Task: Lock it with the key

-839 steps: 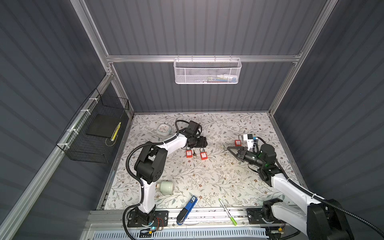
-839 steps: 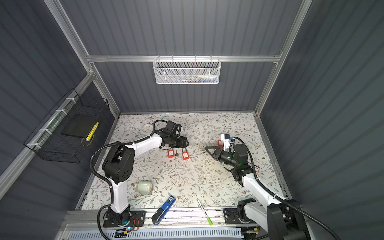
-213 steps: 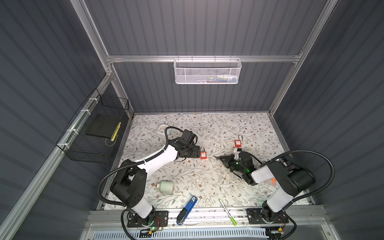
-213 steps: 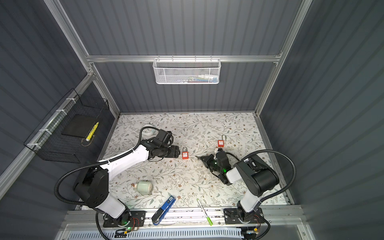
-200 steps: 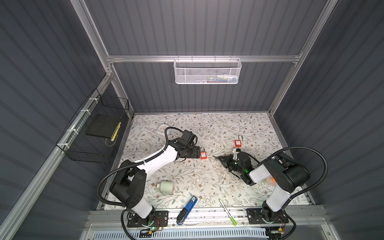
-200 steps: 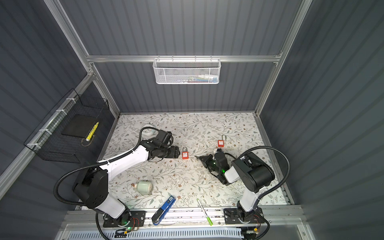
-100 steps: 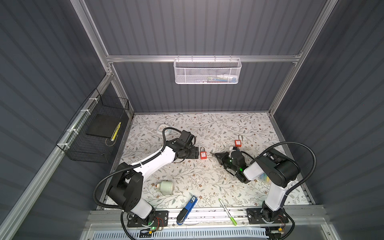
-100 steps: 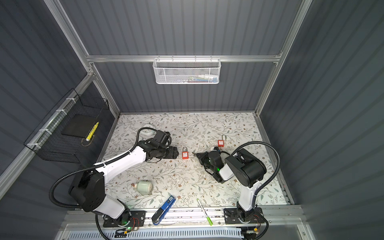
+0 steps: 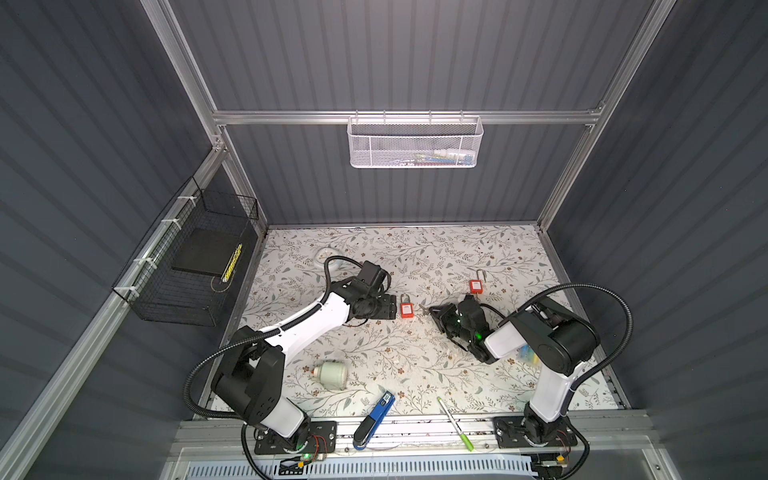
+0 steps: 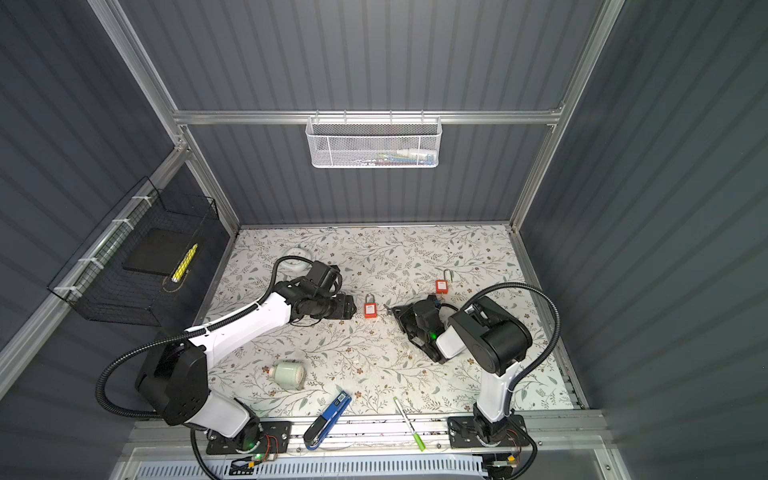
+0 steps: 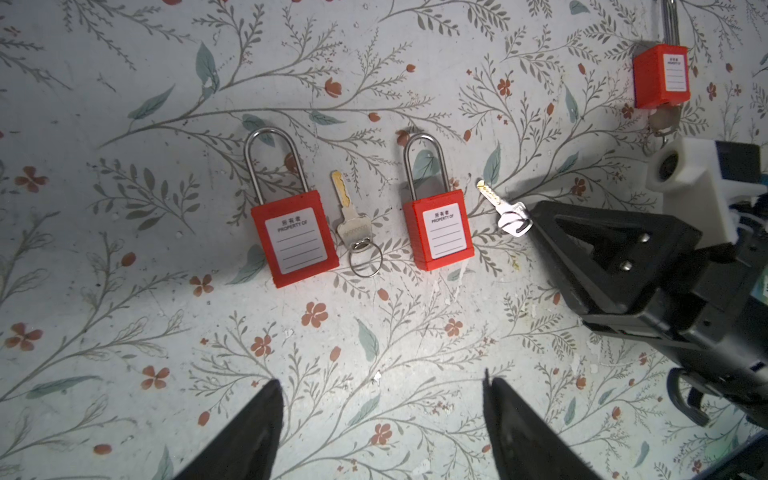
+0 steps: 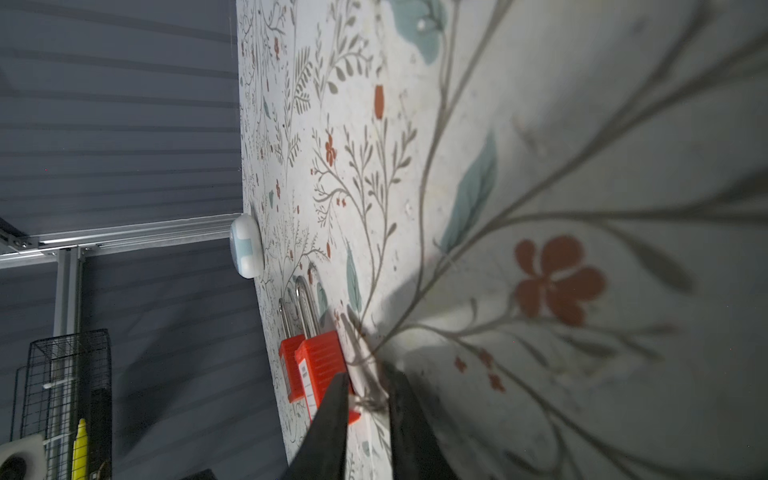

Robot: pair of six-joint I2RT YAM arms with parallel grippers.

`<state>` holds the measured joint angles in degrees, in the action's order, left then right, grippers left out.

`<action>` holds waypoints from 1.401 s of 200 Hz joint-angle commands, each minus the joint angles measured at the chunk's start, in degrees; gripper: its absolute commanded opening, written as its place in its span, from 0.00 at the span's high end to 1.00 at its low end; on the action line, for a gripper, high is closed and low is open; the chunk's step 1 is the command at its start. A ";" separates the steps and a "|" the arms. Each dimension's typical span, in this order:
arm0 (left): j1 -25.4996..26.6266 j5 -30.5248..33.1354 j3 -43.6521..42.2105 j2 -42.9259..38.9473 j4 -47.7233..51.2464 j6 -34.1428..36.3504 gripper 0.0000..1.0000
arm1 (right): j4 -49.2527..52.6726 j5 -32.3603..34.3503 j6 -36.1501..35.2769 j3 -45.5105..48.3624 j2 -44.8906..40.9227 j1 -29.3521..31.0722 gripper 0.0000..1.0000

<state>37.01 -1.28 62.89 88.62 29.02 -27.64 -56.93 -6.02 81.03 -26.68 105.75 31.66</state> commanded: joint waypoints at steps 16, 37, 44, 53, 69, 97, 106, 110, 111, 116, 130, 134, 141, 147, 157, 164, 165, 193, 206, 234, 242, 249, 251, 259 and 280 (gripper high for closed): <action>-0.39 -0.50 0.29 -1.25 1.75 0.39 0.22 | 6.60 2.42 -1.84 1.03 -4.11 0.25 0.52; -0.37 -0.14 -0.27 -1.93 1.74 0.26 0.22 | 13.03 3.85 -4.92 0.89 -7.54 0.24 0.44; -0.36 0.06 -0.49 -2.08 1.79 0.33 0.22 | 14.59 3.77 -5.90 0.60 -8.26 0.16 0.41; -0.39 0.29 -0.54 -2.11 1.88 0.38 0.22 | 16.40 3.37 -7.10 -0.04 -8.78 0.07 0.39; -0.36 0.40 -0.32 -1.87 1.98 0.51 0.22 | 19.57 2.04 -9.19 -1.86 -9.09 -0.07 0.37; -0.37 0.14 0.04 -1.67 1.98 0.49 0.22 | 22.73 -1.22 -11.73 -4.78 -8.38 -0.19 0.34; -0.38 0.13 0.04 -1.65 2.01 0.54 0.22 | 22.74 -2.22 -12.10 -5.28 -7.95 -0.20 0.34; -0.39 0.14 0.04 -1.67 1.98 0.51 0.22 | 22.69 -2.58 -12.08 -5.53 -7.76 -0.20 0.34; -0.38 0.14 0.04 -1.68 1.95 0.49 0.22 | 22.71 -2.67 -12.10 -5.60 -7.67 -0.20 0.34; -0.36 0.14 0.04 -1.63 1.86 0.54 0.22 | 22.45 -3.22 -12.17 -5.87 -7.32 -0.19 0.33; -0.36 0.05 0.03 -1.60 1.92 0.53 0.22 | 22.06 -4.96 -12.28 -6.67 -6.40 -0.15 0.33; -0.36 -0.03 -0.07 -1.59 1.88 0.49 0.22 | 21.97 -5.36 -12.31 -6.87 -6.13 -0.23 0.33; -0.36 -0.08 -0.15 -1.62 1.82 0.45 0.22 | 21.45 -6.24 -12.23 -7.23 -5.56 -0.13 0.33; -0.38 -0.13 -0.31 -1.76 1.74 0.35 0.22 | 20.76 -7.04 -12.02 -7.38 -5.15 -0.11 0.33; -0.36 -0.15 -0.48 -1.87 1.55 0.19 0.22 | 19.47 -8.11 -11.55 -7.69 -4.31 -0.11 0.33; -0.36 -0.17 -0.65 -1.96 1.55 0.28 0.22 | 18.45 -8.77 -11.44 -7.90 -3.79 -0.16 0.33; -0.36 -0.15 -0.66 -1.96 1.56 0.29 0.22 | 18.31 -8.89 -11.48 -7.93 -3.75 -0.14 0.33; -0.37 -0.04 -0.63 -2.12 1.69 0.26 0.22 | 16.38 -10.14 -11.08 -8.32 -2.67 -0.02 0.32; -0.36 -0.04 -0.64 -2.13 1.66 0.24 0.22 | 15.83 -10.25 -11.04 -8.27 -2.71 -0.02 0.32; -0.36 -0.28 -0.67 -1.98 1.48 0.24 0.22 | 15.17 -11.33 -10.82 -8.57 -2.40 -0.08 0.32; -0.36 -0.30 -0.67 -1.91 1.44 0.16 0.22 | 15.09 -11.39 -10.73 -8.44 -2.58 -0.02 0.32; -0.43 -0.39 -0.67 -1.96 1.45 0.20 0.22 | 14.78 -11.30 -10.64 -8.26 -2.67 -0.10 0.32; -0.38 -0.39 -0.64 -1.94 1.39 0.15 0.22 | 14.70 -11.32 -10.57 -8.23 -2.66 -0.10 0.32; -0.37 -0.47 -0.63 -2.00 1.29 0.08 0.22 | 14.37 -11.46 -10.67 -8.13 -2.79 -0.02 0.32; -0.39 -0.57 -0.67 -1.99 1.10 0.00 0.22 | 15.12 -11.06 -11.26 -7.50 -4.01 -0.13 0.32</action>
<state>37.01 -1.26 62.87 88.07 29.36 -27.64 -41.98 -16.75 70.28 -34.61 102.50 31.59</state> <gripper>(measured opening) 0.779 0.680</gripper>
